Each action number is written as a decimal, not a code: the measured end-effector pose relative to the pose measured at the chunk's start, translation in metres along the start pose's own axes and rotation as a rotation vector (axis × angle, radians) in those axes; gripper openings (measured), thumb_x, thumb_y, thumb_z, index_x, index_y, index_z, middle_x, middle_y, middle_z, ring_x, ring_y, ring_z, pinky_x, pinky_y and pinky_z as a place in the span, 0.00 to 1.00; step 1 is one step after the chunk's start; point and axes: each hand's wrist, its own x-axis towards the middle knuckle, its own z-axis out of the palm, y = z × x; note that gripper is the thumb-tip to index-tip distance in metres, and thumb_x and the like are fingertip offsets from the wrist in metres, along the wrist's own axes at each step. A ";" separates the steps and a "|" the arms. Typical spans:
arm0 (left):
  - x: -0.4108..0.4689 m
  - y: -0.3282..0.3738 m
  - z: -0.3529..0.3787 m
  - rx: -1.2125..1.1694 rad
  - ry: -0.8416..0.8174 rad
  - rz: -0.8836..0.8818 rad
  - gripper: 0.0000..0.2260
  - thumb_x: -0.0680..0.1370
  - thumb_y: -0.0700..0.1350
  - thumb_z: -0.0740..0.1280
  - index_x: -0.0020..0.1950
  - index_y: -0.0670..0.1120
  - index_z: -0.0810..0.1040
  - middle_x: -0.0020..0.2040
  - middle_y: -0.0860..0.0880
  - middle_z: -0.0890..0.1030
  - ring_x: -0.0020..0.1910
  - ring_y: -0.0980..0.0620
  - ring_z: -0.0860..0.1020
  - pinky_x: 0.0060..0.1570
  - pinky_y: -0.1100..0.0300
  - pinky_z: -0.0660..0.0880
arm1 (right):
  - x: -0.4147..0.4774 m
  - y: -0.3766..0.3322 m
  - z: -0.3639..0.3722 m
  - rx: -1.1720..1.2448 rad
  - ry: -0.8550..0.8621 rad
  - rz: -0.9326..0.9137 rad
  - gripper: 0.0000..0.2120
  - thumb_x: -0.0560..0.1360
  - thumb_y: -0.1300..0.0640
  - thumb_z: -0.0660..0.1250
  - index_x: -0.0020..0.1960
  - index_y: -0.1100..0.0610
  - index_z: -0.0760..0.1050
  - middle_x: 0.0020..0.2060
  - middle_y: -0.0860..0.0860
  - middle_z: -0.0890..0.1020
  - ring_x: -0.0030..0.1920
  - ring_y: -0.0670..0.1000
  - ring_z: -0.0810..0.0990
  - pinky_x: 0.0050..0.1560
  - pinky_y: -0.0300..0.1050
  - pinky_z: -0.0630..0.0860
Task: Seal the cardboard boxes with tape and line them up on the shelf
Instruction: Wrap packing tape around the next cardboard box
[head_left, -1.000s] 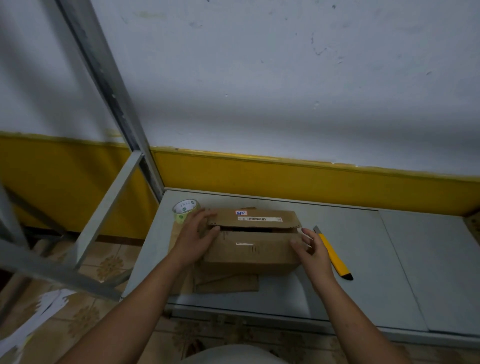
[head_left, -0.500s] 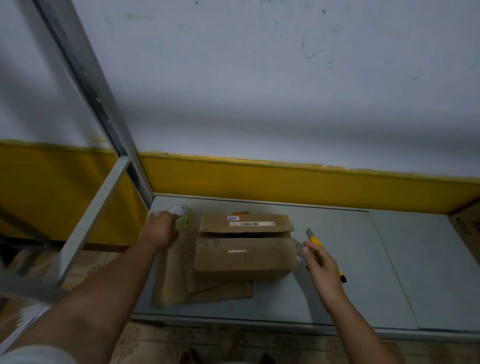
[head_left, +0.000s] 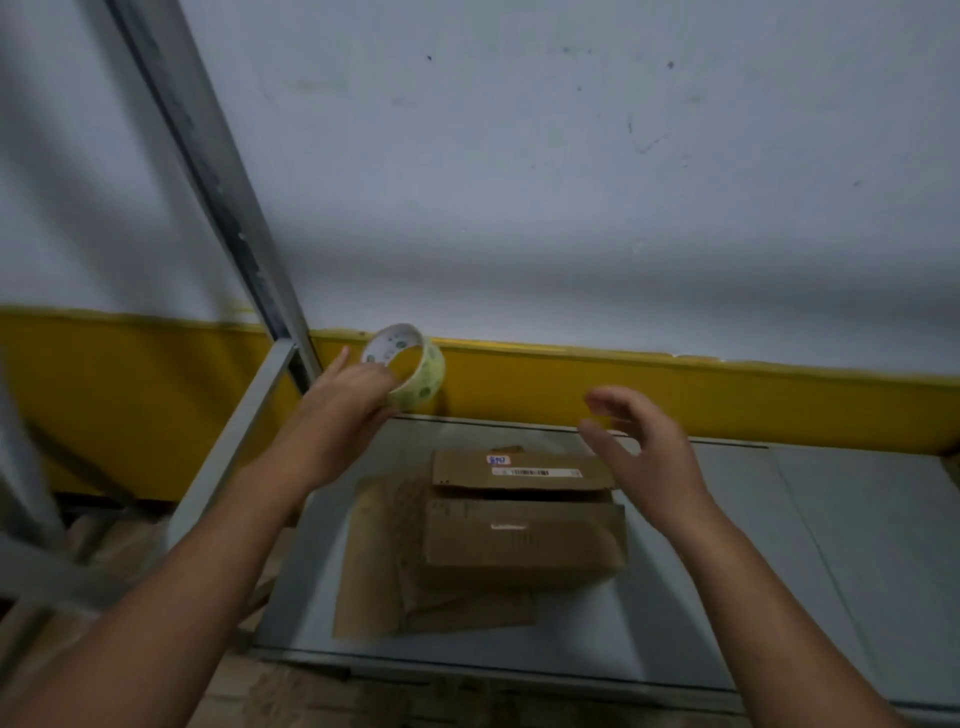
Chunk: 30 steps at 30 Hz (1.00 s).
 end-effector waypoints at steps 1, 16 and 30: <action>0.006 0.012 -0.011 0.021 -0.010 0.065 0.06 0.80 0.43 0.72 0.54 0.49 0.77 0.53 0.50 0.81 0.57 0.47 0.79 0.80 0.43 0.56 | 0.010 -0.019 0.003 -0.021 -0.089 -0.054 0.31 0.72 0.39 0.73 0.72 0.48 0.74 0.66 0.40 0.78 0.66 0.38 0.76 0.68 0.42 0.74; -0.004 0.087 -0.025 -0.067 0.010 0.151 0.09 0.79 0.44 0.73 0.58 0.50 0.79 0.55 0.52 0.83 0.59 0.51 0.80 0.79 0.46 0.61 | 0.016 -0.055 0.049 -0.144 0.011 -0.379 0.31 0.73 0.50 0.79 0.73 0.54 0.75 0.65 0.46 0.80 0.64 0.42 0.77 0.61 0.31 0.73; -0.015 0.089 -0.009 -0.186 -0.138 0.233 0.08 0.82 0.47 0.69 0.61 0.54 0.78 0.59 0.57 0.81 0.64 0.60 0.75 0.82 0.53 0.45 | 0.016 -0.028 0.027 -0.052 0.003 -0.326 0.14 0.77 0.62 0.74 0.62 0.56 0.82 0.48 0.45 0.85 0.50 0.43 0.83 0.50 0.40 0.82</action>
